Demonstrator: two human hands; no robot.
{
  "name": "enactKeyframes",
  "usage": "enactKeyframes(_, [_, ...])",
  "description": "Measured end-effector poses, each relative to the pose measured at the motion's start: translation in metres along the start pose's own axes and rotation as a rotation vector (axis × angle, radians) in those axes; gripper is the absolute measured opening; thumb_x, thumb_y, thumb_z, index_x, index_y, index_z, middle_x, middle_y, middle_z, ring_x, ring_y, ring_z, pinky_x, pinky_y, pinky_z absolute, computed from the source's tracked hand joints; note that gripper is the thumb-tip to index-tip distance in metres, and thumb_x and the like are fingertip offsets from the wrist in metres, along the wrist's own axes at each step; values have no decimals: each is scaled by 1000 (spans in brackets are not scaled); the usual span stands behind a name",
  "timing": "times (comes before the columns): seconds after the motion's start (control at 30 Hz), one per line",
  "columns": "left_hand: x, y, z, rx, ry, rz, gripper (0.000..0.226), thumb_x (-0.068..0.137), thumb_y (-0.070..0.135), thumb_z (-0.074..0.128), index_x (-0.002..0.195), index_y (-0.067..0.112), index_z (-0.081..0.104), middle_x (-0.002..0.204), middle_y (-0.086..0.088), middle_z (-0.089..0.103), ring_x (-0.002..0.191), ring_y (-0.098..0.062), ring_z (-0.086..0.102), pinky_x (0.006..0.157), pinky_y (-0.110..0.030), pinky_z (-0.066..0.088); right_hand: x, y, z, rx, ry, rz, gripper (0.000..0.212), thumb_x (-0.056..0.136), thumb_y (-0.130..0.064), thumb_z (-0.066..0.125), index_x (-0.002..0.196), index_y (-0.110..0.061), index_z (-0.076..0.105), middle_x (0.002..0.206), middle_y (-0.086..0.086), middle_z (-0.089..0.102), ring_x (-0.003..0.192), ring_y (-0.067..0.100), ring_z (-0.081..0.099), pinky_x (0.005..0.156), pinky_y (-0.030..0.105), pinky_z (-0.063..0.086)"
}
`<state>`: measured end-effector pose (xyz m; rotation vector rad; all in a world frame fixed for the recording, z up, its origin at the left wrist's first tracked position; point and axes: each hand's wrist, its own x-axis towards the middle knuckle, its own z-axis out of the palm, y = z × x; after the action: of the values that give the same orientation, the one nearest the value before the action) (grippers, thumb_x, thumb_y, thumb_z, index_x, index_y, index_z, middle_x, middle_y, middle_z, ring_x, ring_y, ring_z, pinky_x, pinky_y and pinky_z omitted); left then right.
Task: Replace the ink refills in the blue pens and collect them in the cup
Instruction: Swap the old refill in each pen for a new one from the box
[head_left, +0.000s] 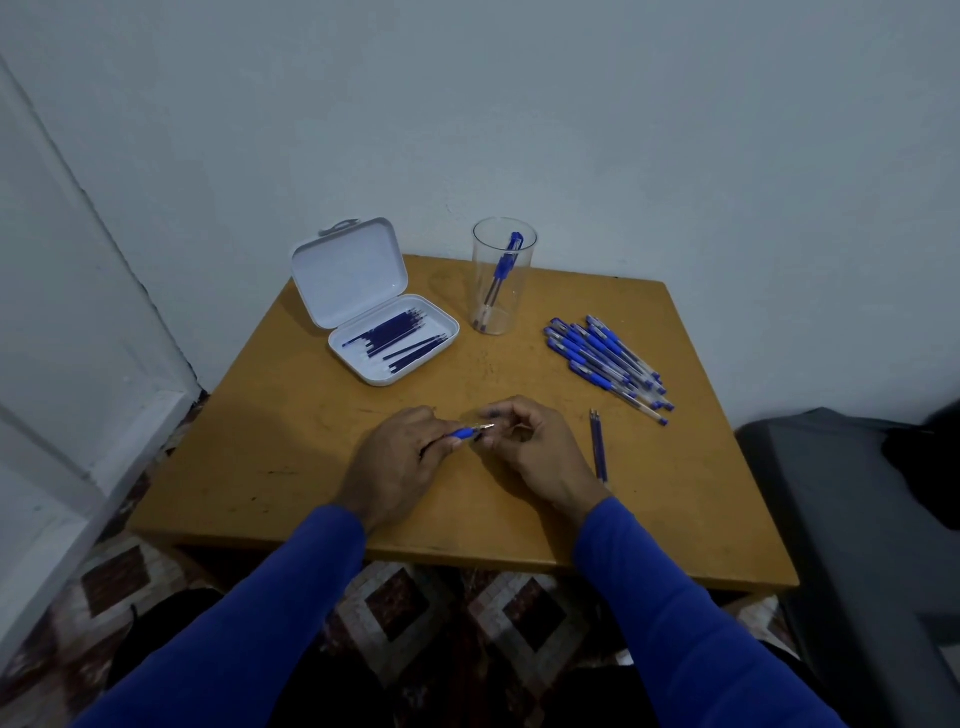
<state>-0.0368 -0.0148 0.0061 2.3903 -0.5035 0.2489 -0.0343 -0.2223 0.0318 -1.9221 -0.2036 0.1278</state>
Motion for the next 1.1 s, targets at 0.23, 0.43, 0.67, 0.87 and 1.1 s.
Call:
enactKeyframes(0.23, [-1,1,-2,-19,-1,-13,31,102,36,54,125,23,70,85,10,55,80,-9,53,71,-38,51,-1,-3,6,-42,59,46,13,97,-32,66,95,-21,73,91,-2,71,86,15,63,77,30,52])
enactKeyframes(0.43, [0,-1,-1,-15,-4,-1,28,102,31,56,125,24,70,87,9,56,82,-8,53,74,-30,47,-1,-3,1,62,29,40,21,92,-21,74,112,-23,71,91,3,69,85,15,63,76,20,50])
enactKeyframes(0.67, [0,0,-1,-26,-14,-22,34,101,41,52,125,26,70,86,11,55,82,-8,53,73,-35,50,-3,-6,3,8,50,65,10,99,-24,65,96,-20,73,81,-10,67,73,3,57,68,22,46])
enactKeyframes(0.87, [0,-3,0,-35,-4,-34,48,97,53,42,126,26,70,84,14,54,81,-7,54,71,-37,51,-3,-9,-2,90,205,151,7,98,-17,66,98,-22,71,95,4,70,69,10,56,55,19,46])
enactKeyframes(1.1, [0,-3,0,-13,-1,-31,40,100,45,47,128,26,69,84,17,52,82,-5,53,71,-30,47,4,-8,5,-314,198,213,8,93,-20,73,95,-25,67,95,-14,61,89,2,58,65,13,40])
